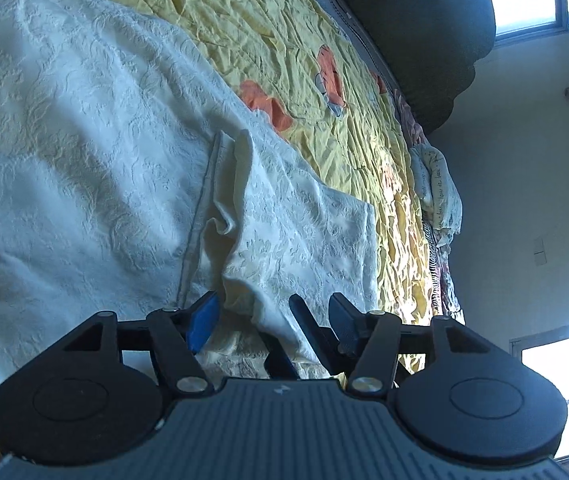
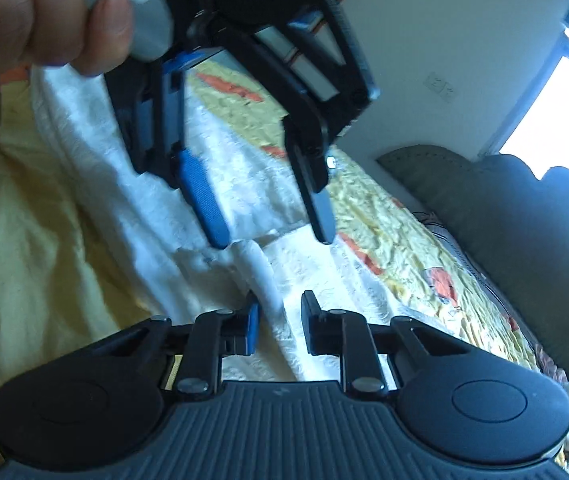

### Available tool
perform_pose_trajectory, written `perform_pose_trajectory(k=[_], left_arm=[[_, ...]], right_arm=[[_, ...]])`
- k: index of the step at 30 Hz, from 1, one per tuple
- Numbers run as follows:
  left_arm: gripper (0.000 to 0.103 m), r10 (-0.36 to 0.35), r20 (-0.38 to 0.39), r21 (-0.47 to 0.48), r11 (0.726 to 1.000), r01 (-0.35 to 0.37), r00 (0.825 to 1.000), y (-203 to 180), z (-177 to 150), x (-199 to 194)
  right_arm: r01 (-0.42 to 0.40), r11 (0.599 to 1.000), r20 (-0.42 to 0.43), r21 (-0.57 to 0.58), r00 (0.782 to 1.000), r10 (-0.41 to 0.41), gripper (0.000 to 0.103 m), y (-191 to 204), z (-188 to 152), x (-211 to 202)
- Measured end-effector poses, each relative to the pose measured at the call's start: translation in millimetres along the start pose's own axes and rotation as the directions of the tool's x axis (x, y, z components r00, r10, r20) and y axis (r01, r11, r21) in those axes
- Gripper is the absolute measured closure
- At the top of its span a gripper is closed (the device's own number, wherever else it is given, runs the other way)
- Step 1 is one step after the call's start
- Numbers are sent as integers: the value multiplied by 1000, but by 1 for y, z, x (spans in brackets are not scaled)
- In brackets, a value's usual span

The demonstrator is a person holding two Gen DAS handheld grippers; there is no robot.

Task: Fold towel
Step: 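Hold the pants with the left gripper while the right gripper opens above it, then release the pant leg with the left gripper and lift both tools away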

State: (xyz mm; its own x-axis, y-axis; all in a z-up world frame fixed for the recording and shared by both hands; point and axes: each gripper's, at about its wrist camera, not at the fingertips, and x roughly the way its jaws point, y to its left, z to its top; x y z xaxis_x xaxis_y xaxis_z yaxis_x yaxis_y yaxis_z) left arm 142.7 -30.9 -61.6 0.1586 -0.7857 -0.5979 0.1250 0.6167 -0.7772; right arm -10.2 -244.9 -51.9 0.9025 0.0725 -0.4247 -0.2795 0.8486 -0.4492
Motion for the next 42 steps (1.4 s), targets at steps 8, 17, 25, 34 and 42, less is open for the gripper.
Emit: perform_pose_trajectory(k=[8, 17, 25, 34, 42], left_arm=[[54, -91, -46, -119, 989, 85, 995, 3, 9, 34], [89, -38, 4, -83, 996, 38, 999, 9, -1, 25], [89, -5, 39, -38, 999, 6, 999, 8, -15, 10], [89, 28, 40, -20, 999, -27, 999, 19, -17, 12], [77, 186, 168, 209, 953, -220, 968, -20, -5, -23]], right_arm=[[-141, 938, 68, 316, 990, 126, 93, -50, -4, -20], [-231, 905, 115, 358, 972, 203, 89, -67, -5, -34], [-136, 876, -60, 463, 981, 185, 89, -77, -25, -3], [-142, 867, -48, 478, 981, 188, 88, -79, -16, 26], [-146, 842, -62, 520, 976, 208, 88, -79, -15, 42]])
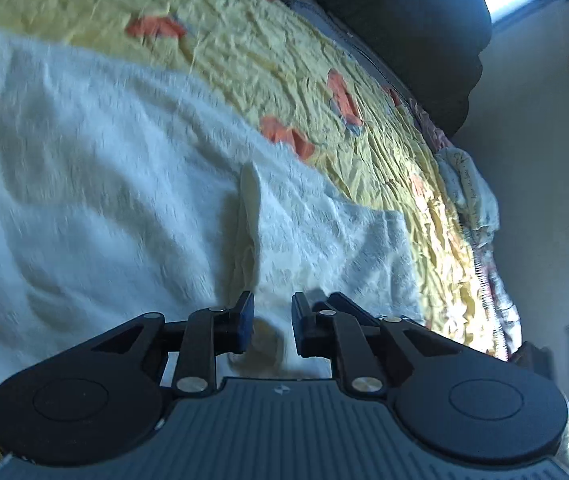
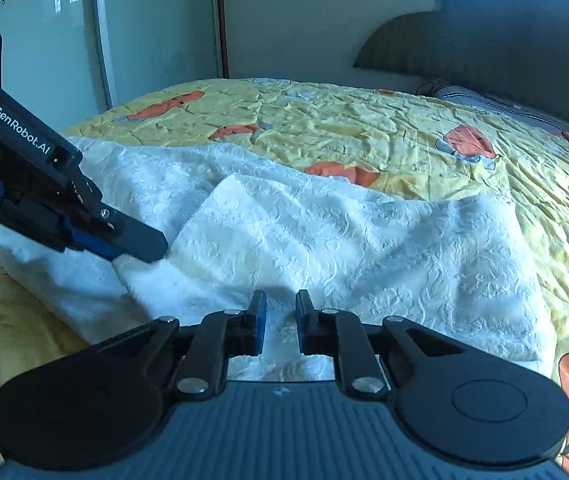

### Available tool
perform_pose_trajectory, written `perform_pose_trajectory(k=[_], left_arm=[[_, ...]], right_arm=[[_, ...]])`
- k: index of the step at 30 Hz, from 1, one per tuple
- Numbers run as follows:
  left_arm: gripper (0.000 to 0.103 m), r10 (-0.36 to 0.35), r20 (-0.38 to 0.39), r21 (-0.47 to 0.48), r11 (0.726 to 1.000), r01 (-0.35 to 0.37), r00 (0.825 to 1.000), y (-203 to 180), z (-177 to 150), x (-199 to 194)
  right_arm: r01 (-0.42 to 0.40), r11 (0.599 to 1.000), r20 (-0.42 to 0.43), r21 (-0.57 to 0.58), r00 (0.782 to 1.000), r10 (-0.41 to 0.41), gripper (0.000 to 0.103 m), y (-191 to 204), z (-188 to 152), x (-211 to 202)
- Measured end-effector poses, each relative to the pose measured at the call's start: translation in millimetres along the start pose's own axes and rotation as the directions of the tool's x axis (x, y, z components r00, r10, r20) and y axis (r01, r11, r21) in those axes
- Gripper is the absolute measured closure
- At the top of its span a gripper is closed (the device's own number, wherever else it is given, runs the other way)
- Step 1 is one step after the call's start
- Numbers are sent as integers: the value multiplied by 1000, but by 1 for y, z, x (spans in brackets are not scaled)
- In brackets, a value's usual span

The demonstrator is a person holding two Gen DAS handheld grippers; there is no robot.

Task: Fold towel
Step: 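Release the pant leg with the left gripper and lift both tools away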

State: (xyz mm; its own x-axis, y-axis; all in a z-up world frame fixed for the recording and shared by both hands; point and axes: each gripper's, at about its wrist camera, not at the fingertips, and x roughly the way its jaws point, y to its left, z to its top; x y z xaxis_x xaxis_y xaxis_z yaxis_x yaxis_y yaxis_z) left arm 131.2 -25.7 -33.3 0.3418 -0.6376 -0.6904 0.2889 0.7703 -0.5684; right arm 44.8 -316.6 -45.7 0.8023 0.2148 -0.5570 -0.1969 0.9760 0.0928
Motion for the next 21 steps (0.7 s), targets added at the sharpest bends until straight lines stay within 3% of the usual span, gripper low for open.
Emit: perform_pose_trajectory(k=[2, 3, 4, 6, 7, 8, 10, 12, 15, 21], left_arm=[[70, 80, 45, 128, 988, -85, 996, -20, 12, -3], [60, 100, 69, 205, 972, -112, 993, -32, 17, -1], [55, 120, 93, 266, 954, -141, 988, -42, 19, 3], [33, 192, 156, 381, 893, -239, 969, -65, 21, 20], [31, 237, 189, 425, 855, -297, 953, -73, 21, 32], [31, 314, 223, 454, 804, -384, 923, -79, 20, 47], [36, 419, 277, 460, 733, -502, 865, -82, 18, 70], [36, 437, 285, 452, 724, -522, 853, -78, 17, 78], [34, 424, 279, 416, 755, -506, 862, -71, 16, 75], [34, 451, 298, 403, 739, -539, 841, -72, 14, 76]], right_arm=[[-22, 1000, 3, 19, 1000, 21, 88, 0, 6, 3], [-27, 999, -2, 25, 1000, 27, 88, 1, 8, 7], [-28, 999, -14, 30, 999, 29, 88, 2, 9, 13], [-24, 999, -35, 33, 999, 25, 88, 3, 10, 25], [-25, 999, -32, 42, 999, 27, 88, 1, 11, 27], [-29, 998, -33, 57, 999, 31, 88, -1, 13, 27], [-13, 998, -6, 62, 1000, 13, 87, -2, 15, 17], [23, 999, 10, 42, 1000, -23, 87, -2, 15, 5], [43, 998, 4, 52, 999, -43, 87, -8, 12, -2], [18, 996, -37, 92, 999, -15, 87, -15, 5, 16]])
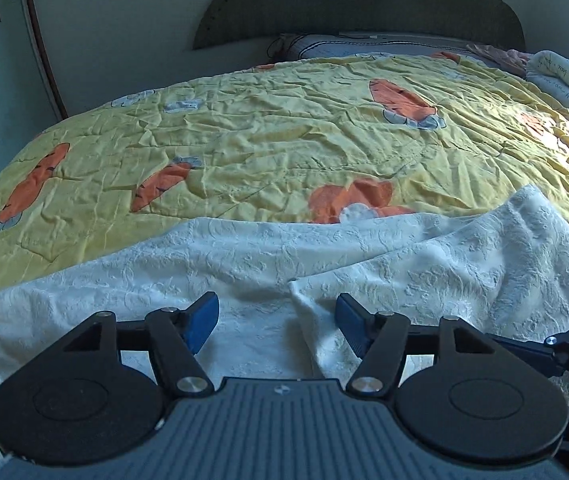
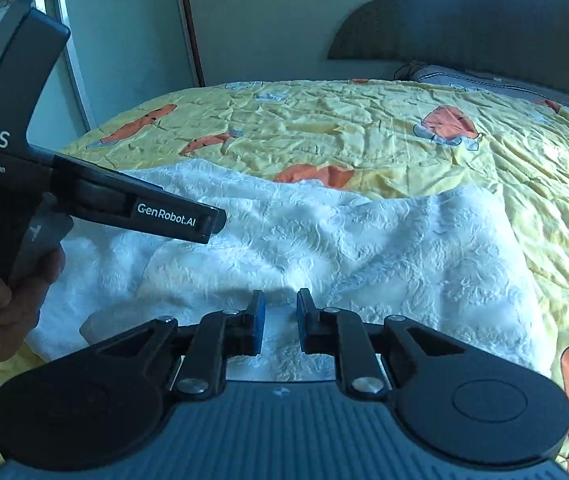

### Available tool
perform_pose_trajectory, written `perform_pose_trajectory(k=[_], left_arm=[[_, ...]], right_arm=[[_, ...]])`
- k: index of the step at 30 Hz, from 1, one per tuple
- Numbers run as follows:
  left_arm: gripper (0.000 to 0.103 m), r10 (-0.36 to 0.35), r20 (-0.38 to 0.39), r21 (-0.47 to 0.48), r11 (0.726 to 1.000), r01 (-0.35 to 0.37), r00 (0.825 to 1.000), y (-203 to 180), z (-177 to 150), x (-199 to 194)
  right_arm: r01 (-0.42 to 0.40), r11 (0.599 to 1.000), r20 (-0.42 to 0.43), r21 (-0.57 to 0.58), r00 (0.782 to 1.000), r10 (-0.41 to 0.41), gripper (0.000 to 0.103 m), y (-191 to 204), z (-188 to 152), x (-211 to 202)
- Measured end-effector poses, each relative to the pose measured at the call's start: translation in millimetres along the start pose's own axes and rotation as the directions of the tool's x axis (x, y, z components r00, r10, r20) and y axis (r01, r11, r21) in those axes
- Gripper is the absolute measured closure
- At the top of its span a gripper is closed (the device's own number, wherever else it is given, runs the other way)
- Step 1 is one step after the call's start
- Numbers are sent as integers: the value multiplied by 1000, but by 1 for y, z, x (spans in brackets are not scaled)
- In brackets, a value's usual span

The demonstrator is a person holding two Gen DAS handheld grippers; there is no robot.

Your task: Fold towel

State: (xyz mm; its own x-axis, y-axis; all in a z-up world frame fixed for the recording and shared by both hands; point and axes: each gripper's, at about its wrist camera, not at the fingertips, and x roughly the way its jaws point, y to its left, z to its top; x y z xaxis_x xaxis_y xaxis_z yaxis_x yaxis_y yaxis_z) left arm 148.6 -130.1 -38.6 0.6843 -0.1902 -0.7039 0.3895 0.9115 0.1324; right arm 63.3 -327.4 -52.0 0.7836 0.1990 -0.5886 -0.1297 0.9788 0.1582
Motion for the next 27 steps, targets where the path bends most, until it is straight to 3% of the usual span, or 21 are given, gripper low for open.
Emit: perform_pose_trajectory(k=[6, 10, 27], left_arm=[[33, 1, 5, 2, 1000, -1, 1000, -1, -3, 1], [33, -3, 4, -6, 1000, 4, 1000, 0, -3, 2], [30, 14, 1, -43, 999, -14, 1000, 17, -15, -13]], right_arm=[[42, 998, 54, -50, 998, -39, 86, 13, -2, -10], [35, 998, 19, -55, 999, -34, 87, 13, -4, -2], [32, 999, 45, -9, 998, -32, 85, 16, -10, -6]])
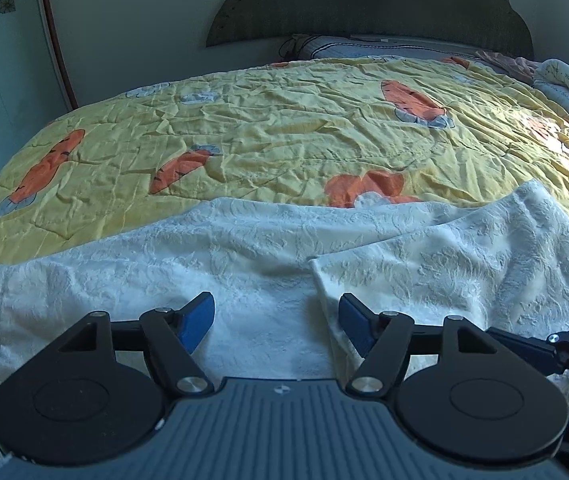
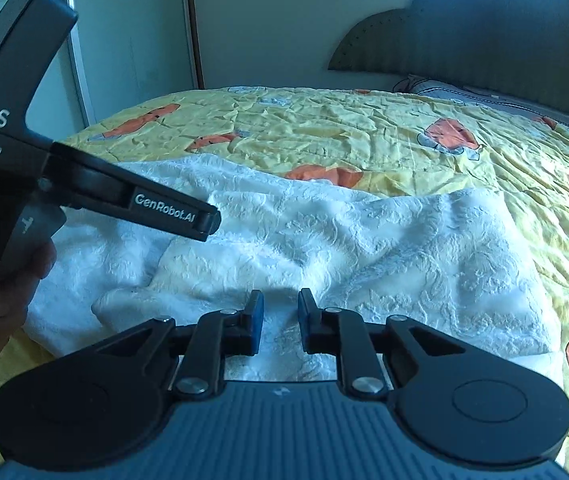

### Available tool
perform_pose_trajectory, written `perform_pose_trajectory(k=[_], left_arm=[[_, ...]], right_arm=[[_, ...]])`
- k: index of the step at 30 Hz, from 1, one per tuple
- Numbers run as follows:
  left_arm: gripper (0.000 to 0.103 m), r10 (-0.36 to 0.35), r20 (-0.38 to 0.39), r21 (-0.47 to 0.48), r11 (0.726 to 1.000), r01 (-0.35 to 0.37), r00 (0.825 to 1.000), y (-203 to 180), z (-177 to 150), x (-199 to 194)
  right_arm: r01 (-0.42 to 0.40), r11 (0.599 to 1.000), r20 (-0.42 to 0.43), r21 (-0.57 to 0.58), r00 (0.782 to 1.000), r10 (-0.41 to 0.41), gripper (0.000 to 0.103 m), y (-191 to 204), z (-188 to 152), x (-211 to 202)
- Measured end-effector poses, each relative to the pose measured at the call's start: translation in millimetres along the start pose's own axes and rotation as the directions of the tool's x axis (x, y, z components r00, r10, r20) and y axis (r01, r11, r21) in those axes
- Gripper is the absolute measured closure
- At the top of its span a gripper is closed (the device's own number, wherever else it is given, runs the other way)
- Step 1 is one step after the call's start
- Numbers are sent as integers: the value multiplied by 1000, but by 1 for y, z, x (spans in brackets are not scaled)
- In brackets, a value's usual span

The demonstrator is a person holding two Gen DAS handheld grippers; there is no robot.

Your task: Fold towel

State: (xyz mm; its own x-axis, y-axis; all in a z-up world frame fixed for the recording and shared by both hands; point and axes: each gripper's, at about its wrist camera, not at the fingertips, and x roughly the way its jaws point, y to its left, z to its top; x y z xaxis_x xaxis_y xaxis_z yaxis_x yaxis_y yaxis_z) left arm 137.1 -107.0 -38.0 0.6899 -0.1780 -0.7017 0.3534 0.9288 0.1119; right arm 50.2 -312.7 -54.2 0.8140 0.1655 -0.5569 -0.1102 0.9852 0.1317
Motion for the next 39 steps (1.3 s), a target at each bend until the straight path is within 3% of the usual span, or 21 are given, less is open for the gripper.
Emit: perform_pose_trajectory(k=[7, 10, 14, 18, 26, 34, 39], left_arm=[[29, 37, -1, -55, 998, -37, 999, 23, -6, -8], [29, 49, -10, -75, 996, -50, 999, 31, -10, -10], [28, 64, -8, -68, 996, -64, 998, 38, -16, -16], [24, 70, -16, -80, 994, -71, 997, 47, -22, -18], [18, 87, -4, -85, 993, -87, 996, 54, -30, -28], [18, 94, -9, -99, 991, -95, 996, 60, -35, -33], [18, 105, -10, -97, 990, -106, 994, 62, -38, -35]], right_arm=[[8, 999, -10, -47, 1000, -8, 82, 12, 0, 3], [9, 1000, 11, -16, 1000, -9, 81, 9, 1, 3], [11, 1000, 58, 20, 998, -12, 81, 9, 2, -6], [26, 1000, 8, -3, 1000, -26, 81, 14, -2, 6], [24, 1000, 54, 18, 998, -25, 80, 23, 3, -10], [12, 1000, -4, -13, 1000, -12, 80, 35, -1, 2], [16, 999, 39, -32, 999, -15, 80, 41, 3, -11]])
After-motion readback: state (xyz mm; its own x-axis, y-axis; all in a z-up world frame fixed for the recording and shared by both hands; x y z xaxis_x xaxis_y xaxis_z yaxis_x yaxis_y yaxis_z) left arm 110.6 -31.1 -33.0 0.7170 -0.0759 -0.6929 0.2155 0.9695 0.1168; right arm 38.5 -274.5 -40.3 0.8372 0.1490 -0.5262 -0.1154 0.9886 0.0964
